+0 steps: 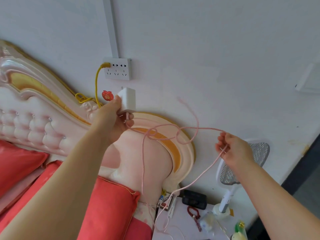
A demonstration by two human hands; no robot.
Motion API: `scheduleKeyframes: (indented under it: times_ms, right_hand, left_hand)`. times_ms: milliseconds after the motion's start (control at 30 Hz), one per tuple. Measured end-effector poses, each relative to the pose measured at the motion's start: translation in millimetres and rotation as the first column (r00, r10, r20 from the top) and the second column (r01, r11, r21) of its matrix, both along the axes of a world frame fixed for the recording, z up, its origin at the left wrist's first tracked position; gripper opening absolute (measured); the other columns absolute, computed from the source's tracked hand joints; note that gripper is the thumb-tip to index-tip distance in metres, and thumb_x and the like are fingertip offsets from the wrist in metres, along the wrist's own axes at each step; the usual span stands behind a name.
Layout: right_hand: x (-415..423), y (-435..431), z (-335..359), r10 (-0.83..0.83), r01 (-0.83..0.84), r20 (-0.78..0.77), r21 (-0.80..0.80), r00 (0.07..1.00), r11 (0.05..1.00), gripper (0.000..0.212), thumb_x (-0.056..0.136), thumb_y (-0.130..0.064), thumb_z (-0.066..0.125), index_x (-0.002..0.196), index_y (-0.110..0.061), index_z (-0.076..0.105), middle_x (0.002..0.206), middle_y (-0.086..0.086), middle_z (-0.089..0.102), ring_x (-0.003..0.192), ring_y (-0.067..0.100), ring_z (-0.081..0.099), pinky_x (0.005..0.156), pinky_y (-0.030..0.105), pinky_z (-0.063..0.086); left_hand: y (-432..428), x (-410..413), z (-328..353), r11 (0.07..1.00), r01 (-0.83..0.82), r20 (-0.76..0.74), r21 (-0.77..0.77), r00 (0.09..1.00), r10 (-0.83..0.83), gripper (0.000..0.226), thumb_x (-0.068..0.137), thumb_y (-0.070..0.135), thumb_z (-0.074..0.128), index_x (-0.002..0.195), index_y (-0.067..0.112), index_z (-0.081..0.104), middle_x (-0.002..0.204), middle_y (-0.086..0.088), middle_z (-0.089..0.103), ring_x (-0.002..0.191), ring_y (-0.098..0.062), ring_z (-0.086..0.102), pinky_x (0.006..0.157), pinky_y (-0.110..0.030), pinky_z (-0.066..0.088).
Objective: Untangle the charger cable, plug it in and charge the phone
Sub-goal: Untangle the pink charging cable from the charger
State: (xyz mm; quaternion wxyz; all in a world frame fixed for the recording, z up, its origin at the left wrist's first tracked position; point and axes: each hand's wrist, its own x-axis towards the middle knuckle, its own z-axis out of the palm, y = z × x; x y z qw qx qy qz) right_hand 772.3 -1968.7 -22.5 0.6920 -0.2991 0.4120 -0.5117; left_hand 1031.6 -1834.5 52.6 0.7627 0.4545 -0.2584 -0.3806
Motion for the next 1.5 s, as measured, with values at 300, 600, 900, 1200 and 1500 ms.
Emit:
scheduleKeyframes:
  times_ms: [300, 600, 900, 1200, 1500]
  right_hand:
    - [20, 15, 43, 0.209, -0.175, 0.148, -0.213, 0.967, 0.961, 0.025, 0.094, -0.013, 0.045, 0.076, -0.013, 0.062, 0.057, -0.004, 0.063, 0.048, 0.006, 0.058, 0.059, 0.027, 0.05]
    - [38, 31, 72, 0.37, -0.298, 0.187, -0.326, 0.91, 0.897, 0.026, 0.094, -0.011, 0.045, 0.077, -0.014, 0.065, 0.064, -0.002, 0.069, 0.058, 0.008, 0.065, 0.06, 0.032, 0.057]
    - [43, 28, 77, 0.315, -0.224, 0.295, -0.304, 0.902, 0.926, 0.025, 0.093, -0.009, 0.044, 0.08, -0.014, 0.064, 0.068, -0.001, 0.069, 0.063, 0.01, 0.065, 0.065, 0.039, 0.057]
    - [11, 6, 49, 0.086, -0.083, 0.223, -0.026, 0.971, 0.996, 0.027, 0.094, -0.007, 0.04, 0.076, -0.013, 0.06, 0.065, -0.001, 0.063, 0.061, 0.008, 0.054, 0.063, 0.032, 0.048]
    - [-35, -11, -34, -0.145, 0.13, 0.051, 0.227, 0.988, 0.965, 0.03, 0.091, 0.001, 0.033, 0.071, -0.011, 0.051, 0.064, -0.003, 0.046, 0.052, 0.006, 0.04, 0.061, 0.03, 0.041]
  left_hand:
    - [-10, -30, -4, 0.994, 0.052, 0.105, 0.099, 0.992, -0.063, 0.028, 0.096, 0.035, 0.042, 0.103, 0.01, 0.052, 0.073, -0.007, 0.047, 0.052, -0.013, 0.044, 0.039, -0.019, 0.037]
    - [-11, -64, -21, 0.973, 0.021, 0.513, 0.231, 0.847, -0.14, 0.046, 0.069, 0.001, 0.075, 0.103, 0.015, 0.047, 0.088, -0.008, 0.055, 0.063, -0.017, 0.059, 0.05, -0.021, 0.052]
    - [-5, -64, -31, 0.928, 0.292, 0.349, 0.23, 0.866, -0.359, 0.028, 0.081, 0.003, 0.064, 0.106, 0.003, 0.051, 0.089, -0.026, 0.068, 0.075, -0.04, 0.069, 0.063, -0.04, 0.059]
    - [0, -47, -27, 0.974, 0.224, 0.252, 0.034, 0.941, -0.225, 0.038, 0.079, -0.004, 0.063, 0.104, 0.016, 0.043, 0.076, -0.012, 0.05, 0.051, -0.017, 0.052, 0.048, -0.027, 0.047]
    - [7, -32, -12, 0.984, 0.17, 0.302, -0.056, 0.942, -0.146, 0.047, 0.075, -0.011, 0.063, 0.108, 0.017, 0.042, 0.082, -0.011, 0.055, 0.057, -0.014, 0.054, 0.047, -0.021, 0.044]
